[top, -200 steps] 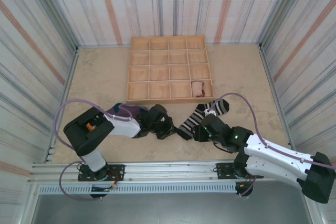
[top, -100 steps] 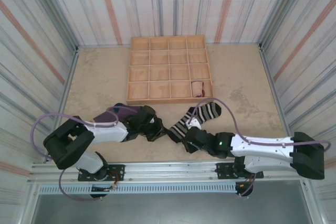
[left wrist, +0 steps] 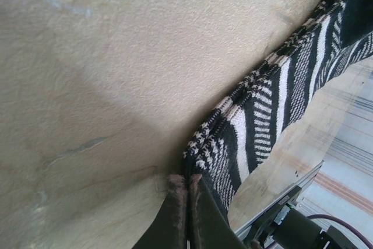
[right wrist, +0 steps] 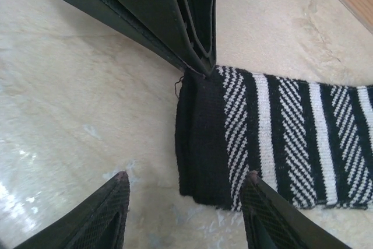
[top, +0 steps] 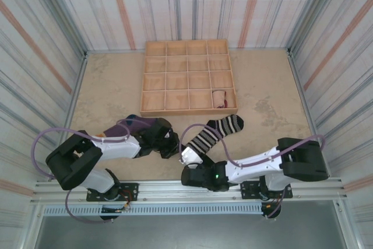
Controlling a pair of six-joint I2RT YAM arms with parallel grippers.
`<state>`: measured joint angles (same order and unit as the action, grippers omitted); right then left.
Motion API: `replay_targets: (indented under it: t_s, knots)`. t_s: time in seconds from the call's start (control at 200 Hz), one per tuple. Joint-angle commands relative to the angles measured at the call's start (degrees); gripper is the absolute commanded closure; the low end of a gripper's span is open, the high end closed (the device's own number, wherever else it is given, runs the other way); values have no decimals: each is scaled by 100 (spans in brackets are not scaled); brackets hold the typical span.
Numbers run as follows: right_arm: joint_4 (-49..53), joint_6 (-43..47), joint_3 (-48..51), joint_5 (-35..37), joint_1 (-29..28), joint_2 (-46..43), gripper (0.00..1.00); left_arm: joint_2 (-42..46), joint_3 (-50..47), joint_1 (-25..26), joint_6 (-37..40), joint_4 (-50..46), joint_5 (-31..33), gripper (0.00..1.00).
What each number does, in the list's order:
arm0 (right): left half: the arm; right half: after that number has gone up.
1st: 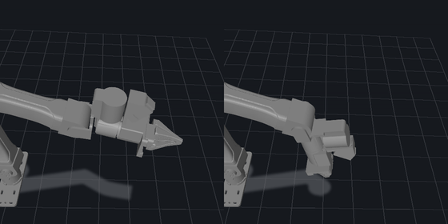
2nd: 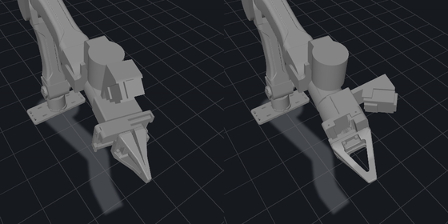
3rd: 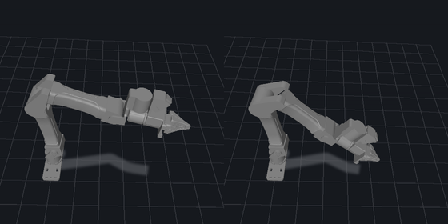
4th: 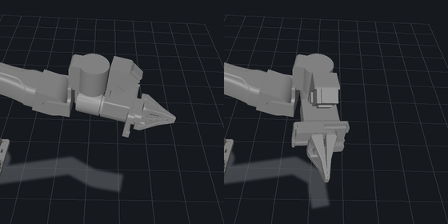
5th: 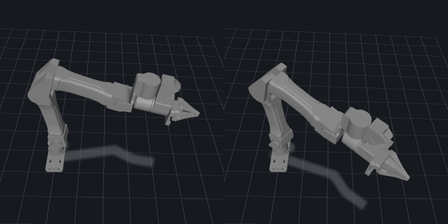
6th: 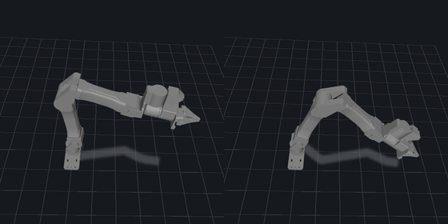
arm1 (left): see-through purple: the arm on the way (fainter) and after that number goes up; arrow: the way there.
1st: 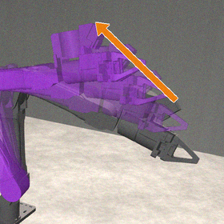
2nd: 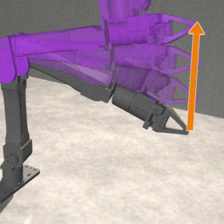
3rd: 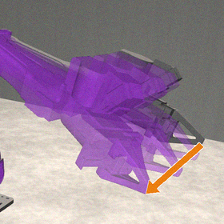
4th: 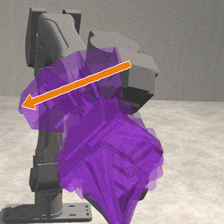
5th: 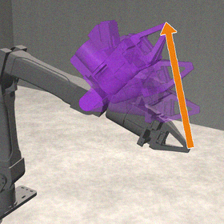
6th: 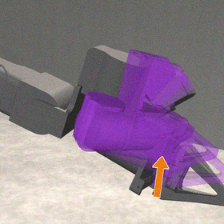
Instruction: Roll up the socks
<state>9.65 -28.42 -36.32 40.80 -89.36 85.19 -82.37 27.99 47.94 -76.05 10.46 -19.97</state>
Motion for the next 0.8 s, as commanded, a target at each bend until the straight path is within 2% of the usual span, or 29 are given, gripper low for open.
replay_targets:
  t_s: [0.0,0.14,0.311,0.391,0.496,0.546,0.606,0.711,0.791]
  knots:
    - [152,324,-288,652,-46,428,49,75,-74,-66,170,-123,-68,100]
    - [85,444,-393,674,-27,821,54,49,-48,-73,205,-158,-95,100]
    - [161,242,-378,862,-20,970,66,89,-56,-84,240,-237,-84,100]
    - [80,250,-329,859,-3,957,75,115,-48,-89,279,-280,-68,100]
    - [-21,272,-284,753,91,892,93,177,-66,-84,301,-299,-32,96]
    - [-88,267,-231,673,148,803,100,245,-83,-83,301,-335,7,90]
    - [-204,267,-132,508,244,647,100,357,-92,-103,331,-463,51,83]
    - [-470,309,111,69,450,277,100,598,-110,-149,439,-690,136,63]
    - [-717,342,334,-382,650,-36,100,807,-127,-196,554,-843,221,34]
